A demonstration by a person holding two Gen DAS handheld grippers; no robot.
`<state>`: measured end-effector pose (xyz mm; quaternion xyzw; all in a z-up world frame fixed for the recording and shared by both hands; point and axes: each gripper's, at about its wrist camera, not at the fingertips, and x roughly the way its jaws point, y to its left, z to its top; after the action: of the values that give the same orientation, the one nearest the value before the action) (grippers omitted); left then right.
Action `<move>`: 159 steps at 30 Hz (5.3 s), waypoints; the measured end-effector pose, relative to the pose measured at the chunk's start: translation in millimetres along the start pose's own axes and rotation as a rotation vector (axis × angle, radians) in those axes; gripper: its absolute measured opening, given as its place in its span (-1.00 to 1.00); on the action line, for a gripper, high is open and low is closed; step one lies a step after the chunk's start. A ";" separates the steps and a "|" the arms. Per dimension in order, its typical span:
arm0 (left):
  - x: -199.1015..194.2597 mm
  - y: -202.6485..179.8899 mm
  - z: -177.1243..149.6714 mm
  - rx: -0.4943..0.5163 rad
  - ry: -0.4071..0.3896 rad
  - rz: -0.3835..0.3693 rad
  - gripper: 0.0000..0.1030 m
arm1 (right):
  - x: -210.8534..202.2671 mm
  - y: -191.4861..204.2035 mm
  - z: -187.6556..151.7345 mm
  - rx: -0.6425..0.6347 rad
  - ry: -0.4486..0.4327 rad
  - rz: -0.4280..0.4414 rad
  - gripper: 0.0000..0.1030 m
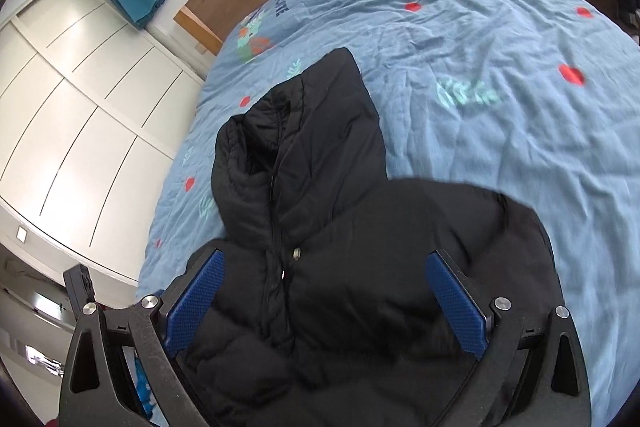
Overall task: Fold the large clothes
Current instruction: 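Move both tools to the coat hem and grasp it, then lift the hem with both tools and fold it toward the collar, then lay the hem near the collar and press the fold flat with both tools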
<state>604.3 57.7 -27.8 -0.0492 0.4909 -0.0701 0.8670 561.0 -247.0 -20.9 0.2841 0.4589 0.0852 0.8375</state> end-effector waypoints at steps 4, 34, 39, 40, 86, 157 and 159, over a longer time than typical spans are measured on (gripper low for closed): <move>30.9 1.4 45.2 -0.003 -0.006 -0.014 0.60 | 31.1 3.4 37.5 -0.033 -0.007 0.000 0.94; 164.2 -9.6 124.9 -0.168 0.092 -0.093 -0.73 | 179.9 7.3 122.9 -0.064 0.047 -0.152 -0.70; 130.8 -9.8 110.0 -0.158 0.052 -0.123 -0.76 | 144.3 22.2 114.6 -0.116 0.026 -0.129 -0.75; 123.5 -9.3 105.9 -0.164 0.042 -0.139 -0.76 | 134.4 26.3 112.1 -0.130 0.022 -0.123 -0.75; -128.3 19.3 -108.5 -0.164 -0.108 -0.207 -0.04 | -120.2 -45.1 -80.5 -0.021 -0.097 -0.084 0.11; 46.2 -41.9 -98.9 0.171 -0.035 0.043 1.00 | 60.8 38.2 -93.7 -0.500 0.175 -0.285 0.43; 42.7 -41.9 -98.9 0.169 -0.017 0.047 1.00 | 56.2 41.0 -94.6 -0.505 0.178 -0.294 0.43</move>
<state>538.0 7.6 -108.1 0.0352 0.4769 -0.0905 0.8736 520.2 -152.9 -78.1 -0.0112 0.5312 0.0990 0.8414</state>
